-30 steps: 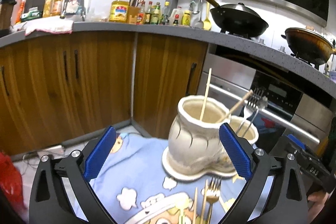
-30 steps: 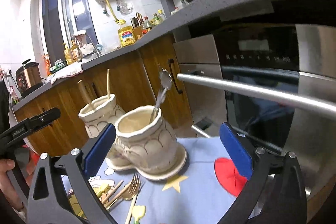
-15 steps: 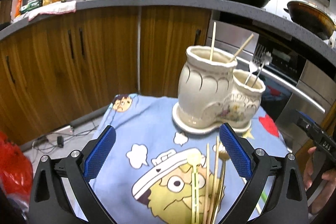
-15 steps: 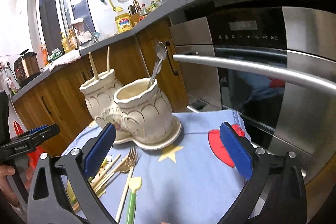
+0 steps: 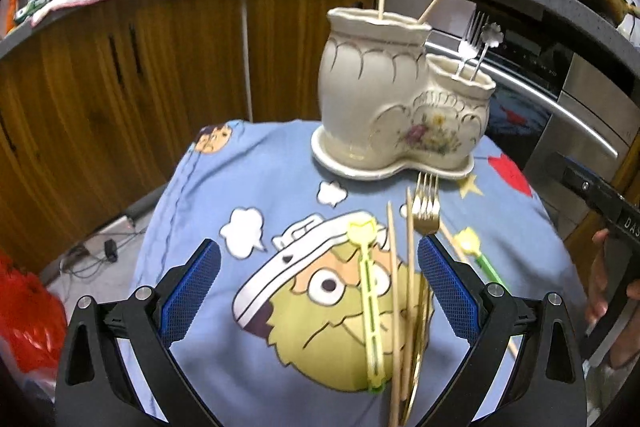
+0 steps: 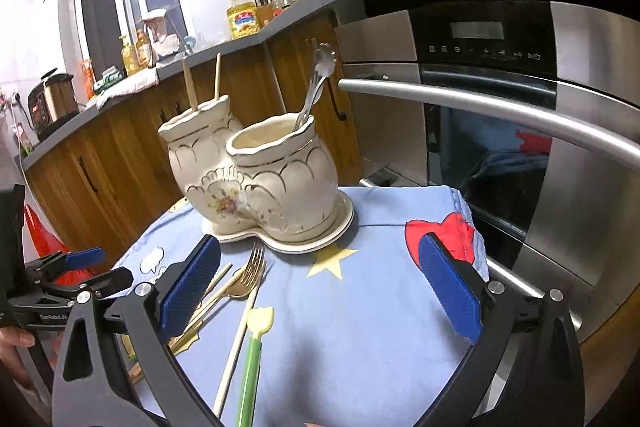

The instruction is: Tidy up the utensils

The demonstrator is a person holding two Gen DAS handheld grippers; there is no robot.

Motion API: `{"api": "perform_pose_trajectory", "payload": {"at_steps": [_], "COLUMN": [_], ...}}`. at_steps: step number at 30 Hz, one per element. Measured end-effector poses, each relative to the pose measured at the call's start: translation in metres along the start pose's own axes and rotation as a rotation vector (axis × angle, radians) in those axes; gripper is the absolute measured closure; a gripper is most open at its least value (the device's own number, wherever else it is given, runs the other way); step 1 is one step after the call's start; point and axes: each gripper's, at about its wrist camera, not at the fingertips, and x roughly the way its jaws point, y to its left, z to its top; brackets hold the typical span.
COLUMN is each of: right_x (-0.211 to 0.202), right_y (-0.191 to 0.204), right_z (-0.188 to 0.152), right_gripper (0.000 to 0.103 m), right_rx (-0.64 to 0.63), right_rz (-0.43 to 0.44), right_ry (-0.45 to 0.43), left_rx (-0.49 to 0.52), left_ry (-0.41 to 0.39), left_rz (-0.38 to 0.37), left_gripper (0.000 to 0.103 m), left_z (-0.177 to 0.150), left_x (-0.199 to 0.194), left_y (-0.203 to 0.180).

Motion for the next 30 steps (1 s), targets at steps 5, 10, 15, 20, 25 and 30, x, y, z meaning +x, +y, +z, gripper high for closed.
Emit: {"api": "perform_pose_trajectory", "payload": {"at_steps": [5,10,15,20,25,30], "right_x": [0.006,0.017,0.033,0.065,0.082,0.092], "right_y": [0.019,0.052,0.096,0.129,0.143,0.154], "right_z": [-0.002,-0.010,-0.017,-0.030,-0.036,-0.040], "right_gripper": [0.005,0.005,0.013,0.046,0.069,0.083], "right_rx": [-0.045,-0.119,-0.205,-0.214,-0.196,-0.217], "right_rz": [0.014,0.058,0.096,0.135,0.147,0.124], "right_ry": [0.049,0.120,0.191,0.347,0.415,0.462], "left_rx": [-0.003,-0.031,-0.074,-0.128,-0.138,-0.155], "left_ry": [0.010,-0.002,-0.036,-0.041,-0.055,-0.065], "left_rz": [0.008,-0.001,-0.009,-0.038,-0.037,-0.047], "left_gripper": [0.005,0.005,0.005,0.005,0.005,0.005], "left_z": [-0.007,-0.010,-0.005,-0.003,-0.004,-0.004], "left_x": [-0.002,-0.010,-0.017,-0.019,-0.021,-0.023], "left_y": [0.016,0.035,0.054,0.069,0.077,0.084]}}
